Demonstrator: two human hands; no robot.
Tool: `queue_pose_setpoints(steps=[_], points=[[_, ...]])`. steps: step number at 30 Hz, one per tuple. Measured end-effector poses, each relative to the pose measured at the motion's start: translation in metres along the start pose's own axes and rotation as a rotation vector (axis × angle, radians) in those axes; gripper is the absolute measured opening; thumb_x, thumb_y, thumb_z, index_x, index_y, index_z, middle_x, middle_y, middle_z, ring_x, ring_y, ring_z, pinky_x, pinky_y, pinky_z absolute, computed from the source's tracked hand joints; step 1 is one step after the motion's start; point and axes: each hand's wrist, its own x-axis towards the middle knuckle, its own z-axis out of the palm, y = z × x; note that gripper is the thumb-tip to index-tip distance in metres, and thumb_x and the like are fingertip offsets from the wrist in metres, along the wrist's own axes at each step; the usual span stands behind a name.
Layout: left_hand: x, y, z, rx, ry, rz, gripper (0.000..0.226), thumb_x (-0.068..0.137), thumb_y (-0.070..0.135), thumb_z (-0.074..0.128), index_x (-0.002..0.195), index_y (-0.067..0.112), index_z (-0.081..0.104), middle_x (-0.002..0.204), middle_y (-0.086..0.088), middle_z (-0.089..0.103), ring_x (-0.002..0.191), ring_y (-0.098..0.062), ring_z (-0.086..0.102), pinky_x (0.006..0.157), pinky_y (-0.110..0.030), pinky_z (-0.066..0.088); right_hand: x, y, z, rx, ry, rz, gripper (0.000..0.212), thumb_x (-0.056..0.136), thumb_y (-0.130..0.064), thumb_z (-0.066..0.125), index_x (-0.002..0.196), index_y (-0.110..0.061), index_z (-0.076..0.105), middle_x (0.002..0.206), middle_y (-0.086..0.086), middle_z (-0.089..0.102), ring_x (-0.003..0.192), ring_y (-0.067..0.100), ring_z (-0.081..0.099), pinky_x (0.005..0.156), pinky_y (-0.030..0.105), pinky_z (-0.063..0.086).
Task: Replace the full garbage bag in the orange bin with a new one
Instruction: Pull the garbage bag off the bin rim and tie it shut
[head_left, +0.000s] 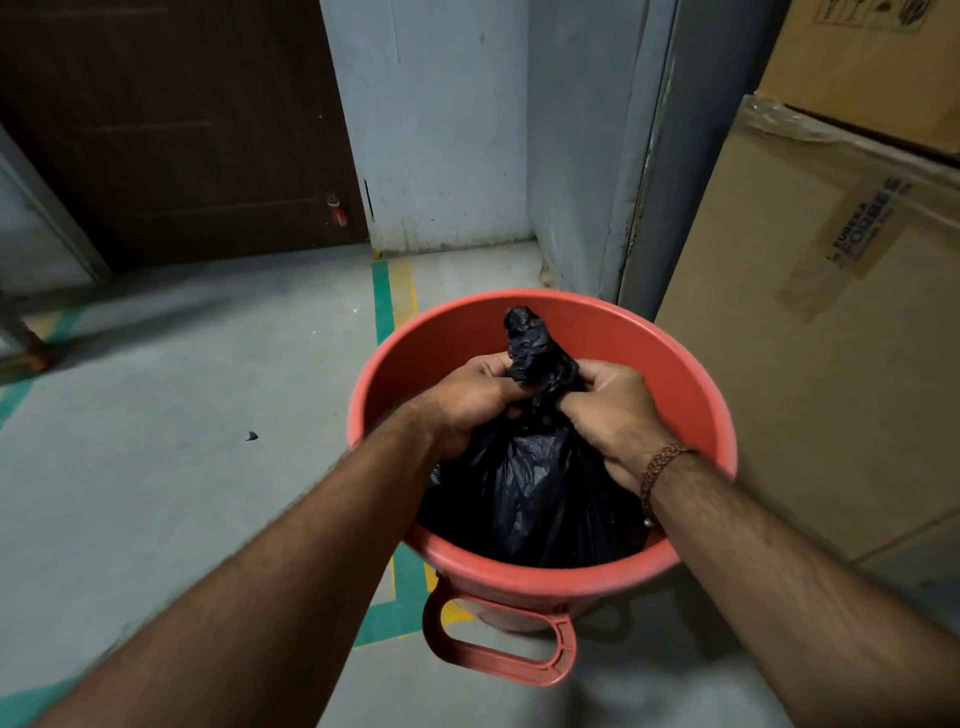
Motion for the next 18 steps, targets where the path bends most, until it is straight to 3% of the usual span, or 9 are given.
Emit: queue_pose_setpoints(steps=[2,4,8,13,15,18], points=[[0.001,0.0,-0.001,0.051,0.028,-0.008,0.03,0.093,-0.011,0.059,0.086,0.014,0.075,0.072,-0.004,0.071,0.059,-0.011,0.062,0.061,-0.022,0.054,0.0,-0.002,-0.005,0.051,-0.151,0.049,0.035,0.061,0.006,0.077,0.096,-0.002,0.078,0.095,0.023,0.078,0.092,0.04,0.076,0.091,0.055,0.061],[0.0,0.002,-0.001,0.059,0.05,-0.037,0.024,0.093,-0.009,0.059,0.094,0.01,0.073,0.082,-0.011,0.073,0.068,-0.02,0.067,0.067,-0.028,0.057,0.0,-0.002,-0.007,0.103,-0.263,0.084,0.042,0.063,0.007,0.083,0.104,0.004,0.076,0.102,0.026,0.076,0.098,0.04,0.075,0.097,0.051,0.058],[-0.006,0.013,0.004,0.016,0.091,-0.136,0.012,0.08,0.009,0.054,0.075,0.005,0.064,0.062,-0.013,0.058,0.052,-0.021,0.054,0.058,-0.028,0.047,-0.004,0.003,-0.004,0.093,-0.206,0.053,0.033,0.074,-0.001,0.087,0.105,0.001,0.077,0.1,0.02,0.079,0.099,0.036,0.076,0.096,0.047,0.059],[-0.008,0.016,0.003,-0.234,0.051,-0.146,0.048,0.086,0.017,0.028,0.111,-0.009,0.059,0.1,-0.029,0.057,0.061,-0.03,0.045,0.055,-0.027,0.053,0.003,0.005,0.001,0.195,-0.133,0.176,0.017,0.092,-0.005,0.071,0.106,0.004,0.071,0.087,0.022,0.078,0.079,0.031,0.075,0.098,0.05,0.054],[-0.009,0.017,0.006,-0.186,0.076,-0.164,0.044,0.087,0.016,0.028,0.097,-0.008,0.063,0.082,-0.027,0.061,0.055,-0.03,0.046,0.053,-0.028,0.052,0.004,0.005,0.003,0.166,-0.114,0.18,0.02,0.084,-0.004,0.073,0.104,0.002,0.074,0.09,0.02,0.078,0.086,0.035,0.077,0.1,0.052,0.056],[-0.014,0.02,0.008,-0.024,0.11,-0.2,0.041,0.088,0.016,0.036,0.055,0.007,0.059,0.048,-0.011,0.05,0.042,-0.022,0.044,0.045,-0.025,0.038,-0.001,0.001,0.002,0.187,-0.203,0.139,0.03,0.072,0.001,0.084,0.101,0.002,0.077,0.096,0.023,0.078,0.095,0.038,0.076,0.098,0.052,0.057]])
